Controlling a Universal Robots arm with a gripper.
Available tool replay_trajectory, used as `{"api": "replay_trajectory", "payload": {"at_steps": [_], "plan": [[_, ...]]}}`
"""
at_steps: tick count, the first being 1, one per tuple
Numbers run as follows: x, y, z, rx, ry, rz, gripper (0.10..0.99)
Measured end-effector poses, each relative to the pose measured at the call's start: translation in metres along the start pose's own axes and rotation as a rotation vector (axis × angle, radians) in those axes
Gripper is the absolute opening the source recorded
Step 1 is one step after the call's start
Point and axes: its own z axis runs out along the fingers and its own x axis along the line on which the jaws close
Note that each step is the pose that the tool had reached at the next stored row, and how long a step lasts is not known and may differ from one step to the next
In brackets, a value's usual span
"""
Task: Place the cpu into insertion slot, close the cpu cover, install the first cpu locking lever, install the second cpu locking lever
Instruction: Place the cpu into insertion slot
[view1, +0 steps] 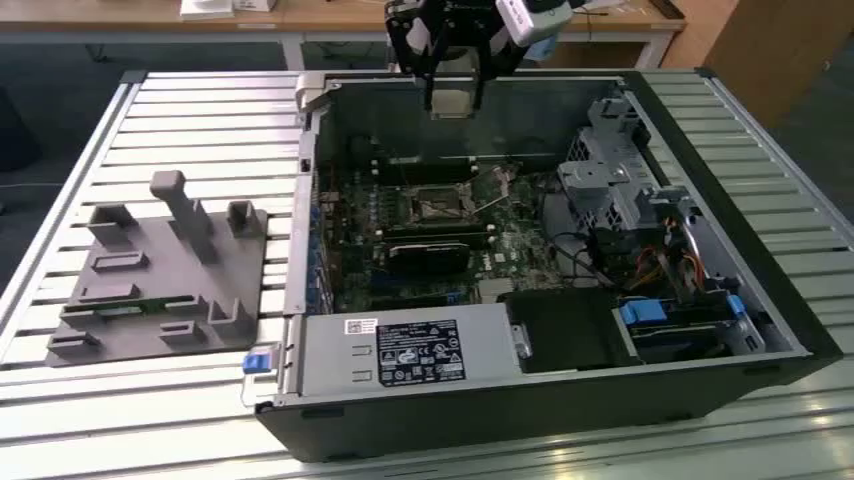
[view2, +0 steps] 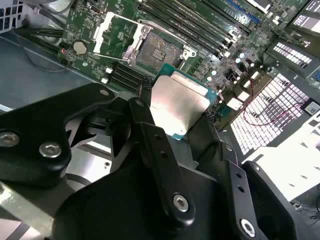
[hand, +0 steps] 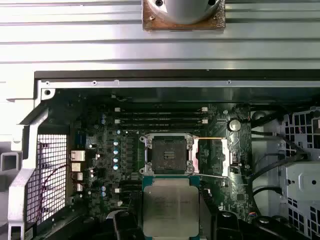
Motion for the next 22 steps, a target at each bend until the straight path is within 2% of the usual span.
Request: {"api": "replay_trajectory", "payload": {"at_steps": [12,22], "plan": [[0.0000,0.0000,0.0000,0.000,-0.0014,0.015,0.541],[0.0000,-0.0001,0.0006,0.001,-0.0147,0.164,0.541]]}}
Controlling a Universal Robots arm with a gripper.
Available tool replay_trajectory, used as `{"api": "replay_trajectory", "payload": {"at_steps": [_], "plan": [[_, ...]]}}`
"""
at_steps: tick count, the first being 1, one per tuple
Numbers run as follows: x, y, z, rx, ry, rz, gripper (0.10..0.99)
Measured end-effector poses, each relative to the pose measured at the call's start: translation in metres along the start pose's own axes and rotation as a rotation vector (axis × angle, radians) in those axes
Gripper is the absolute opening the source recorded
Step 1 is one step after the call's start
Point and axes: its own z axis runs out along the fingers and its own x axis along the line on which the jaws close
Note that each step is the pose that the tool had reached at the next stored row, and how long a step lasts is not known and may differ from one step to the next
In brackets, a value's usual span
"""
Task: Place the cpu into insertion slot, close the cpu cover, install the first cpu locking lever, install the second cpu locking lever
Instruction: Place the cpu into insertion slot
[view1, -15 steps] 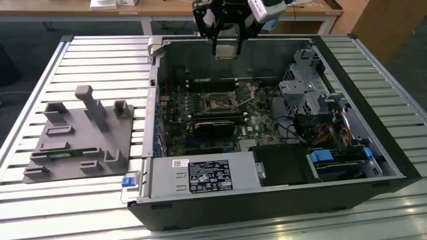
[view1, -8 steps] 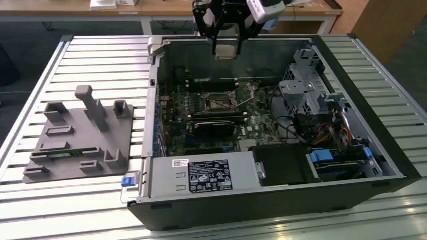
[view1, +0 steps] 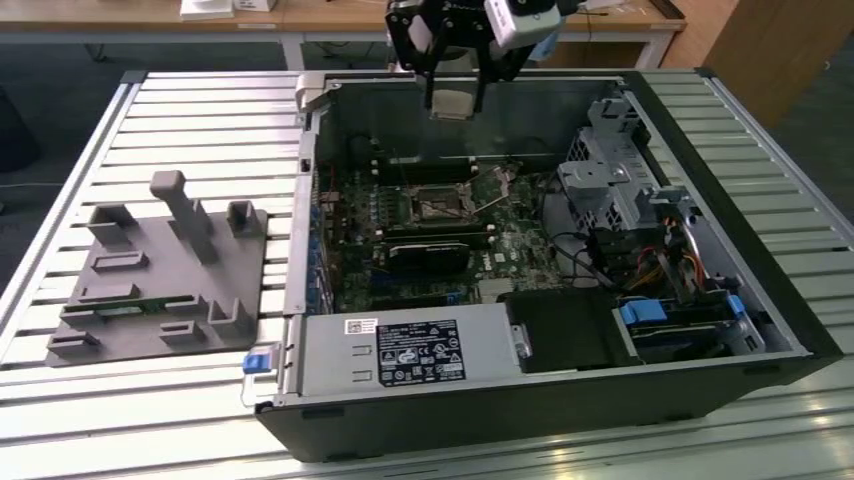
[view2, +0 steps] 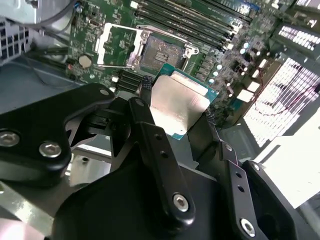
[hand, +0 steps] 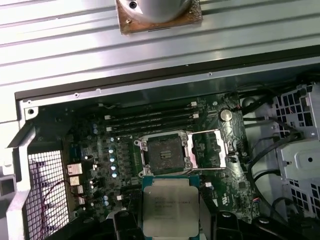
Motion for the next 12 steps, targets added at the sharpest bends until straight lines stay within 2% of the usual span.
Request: {"api": "replay_trajectory", "payload": {"at_steps": [12], "plan": [[0.0000,0.0000,0.0004,-0.002,-0.0086,0.100,0.541]]}}
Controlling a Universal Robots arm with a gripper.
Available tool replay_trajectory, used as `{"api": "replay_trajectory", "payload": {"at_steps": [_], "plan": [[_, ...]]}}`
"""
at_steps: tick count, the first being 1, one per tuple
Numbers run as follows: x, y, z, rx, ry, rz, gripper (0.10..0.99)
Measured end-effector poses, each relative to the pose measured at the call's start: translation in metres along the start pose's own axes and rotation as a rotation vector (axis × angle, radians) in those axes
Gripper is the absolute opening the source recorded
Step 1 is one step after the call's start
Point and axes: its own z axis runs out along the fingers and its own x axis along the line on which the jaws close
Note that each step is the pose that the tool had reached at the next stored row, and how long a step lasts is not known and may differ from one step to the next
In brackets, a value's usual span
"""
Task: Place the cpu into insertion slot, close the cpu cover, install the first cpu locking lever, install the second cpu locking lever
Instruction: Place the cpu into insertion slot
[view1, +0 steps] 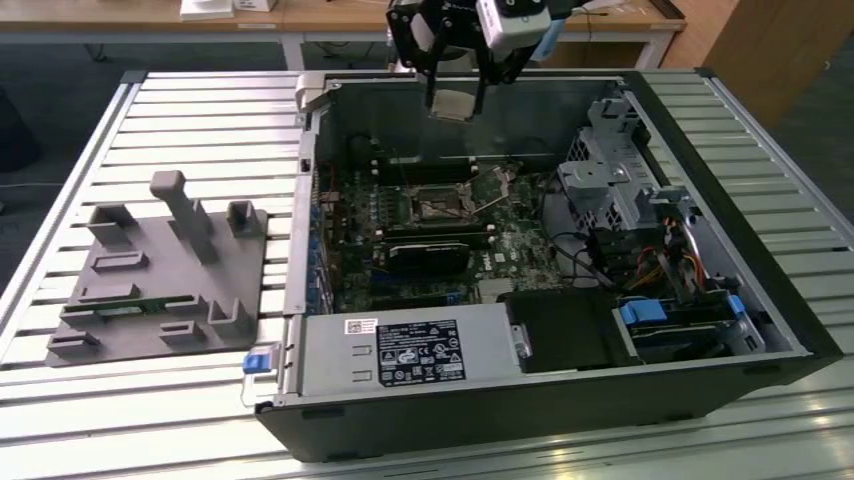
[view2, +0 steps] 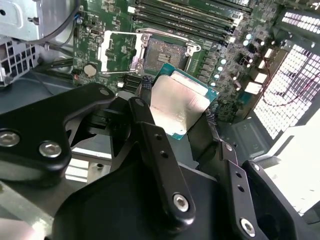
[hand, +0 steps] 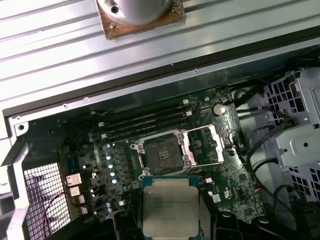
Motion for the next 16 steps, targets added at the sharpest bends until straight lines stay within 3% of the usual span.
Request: {"api": "replay_trajectory", "payload": {"at_steps": [16], "plan": [[0.0000,0.0000,0.0003,-0.002,-0.0092,0.108,0.541]]}}
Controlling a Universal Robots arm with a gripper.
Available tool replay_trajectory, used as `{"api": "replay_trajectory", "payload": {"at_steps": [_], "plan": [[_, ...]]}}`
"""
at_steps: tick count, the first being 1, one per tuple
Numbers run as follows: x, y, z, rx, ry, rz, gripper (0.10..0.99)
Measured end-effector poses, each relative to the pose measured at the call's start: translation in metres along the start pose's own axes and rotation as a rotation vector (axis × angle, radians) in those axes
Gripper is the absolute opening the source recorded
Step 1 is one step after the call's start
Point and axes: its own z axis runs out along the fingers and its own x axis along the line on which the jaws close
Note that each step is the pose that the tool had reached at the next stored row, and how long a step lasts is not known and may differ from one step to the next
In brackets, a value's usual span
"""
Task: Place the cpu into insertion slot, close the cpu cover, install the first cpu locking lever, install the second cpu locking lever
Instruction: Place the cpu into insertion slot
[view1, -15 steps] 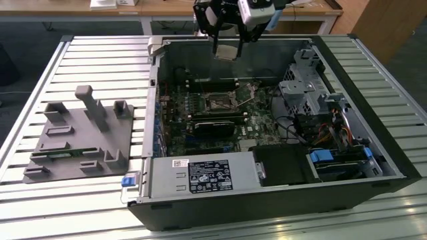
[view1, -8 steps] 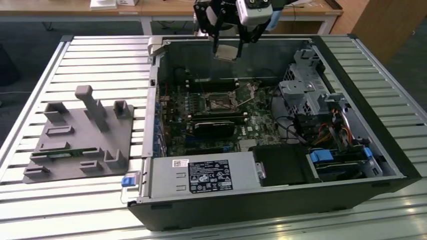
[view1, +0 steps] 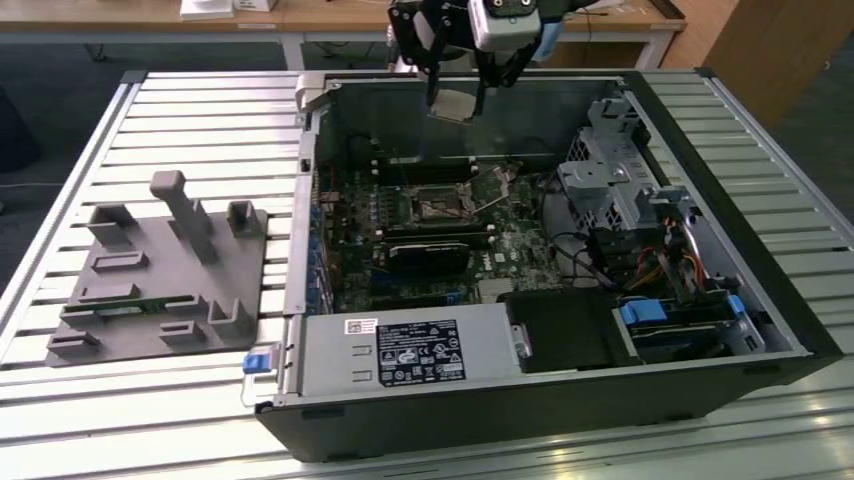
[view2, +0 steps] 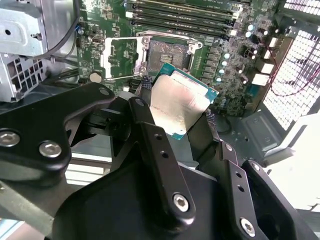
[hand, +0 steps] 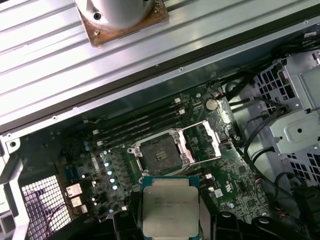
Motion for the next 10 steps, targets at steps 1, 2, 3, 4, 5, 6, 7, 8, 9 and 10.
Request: {"api": "replay_trajectory", "payload": {"at_steps": [1,2,3,4,5,6,7,8,9,10], "plan": [[0.0000,0.0000,0.0000,0.000,-0.0006,0.006,0.541],[0.0000,0.0000,0.0000,0.000,-0.0010,0.012,0.541],[0.0000,0.0000,0.0000,0.000,-0.0015,0.017,0.541],[0.0000,0.0000,0.0000,0.000,-0.0021,0.023,0.541],[0.0000,0.0000,0.0001,0.000,-0.0026,0.028,0.541],[0.0000,0.0000,0.0001,0.000,-0.0032,0.034,0.541],[0.0000,0.0000,0.0001,0.000,-0.0038,0.040,0.541],[0.0000,0.0000,0.0001,0.000,-0.0044,0.045,0.541],[0.0000,0.0000,0.0001,0.001,-0.0051,0.051,0.541],[0.0000,0.0000,0.0001,0.001,-0.0058,0.058,0.541]]}}
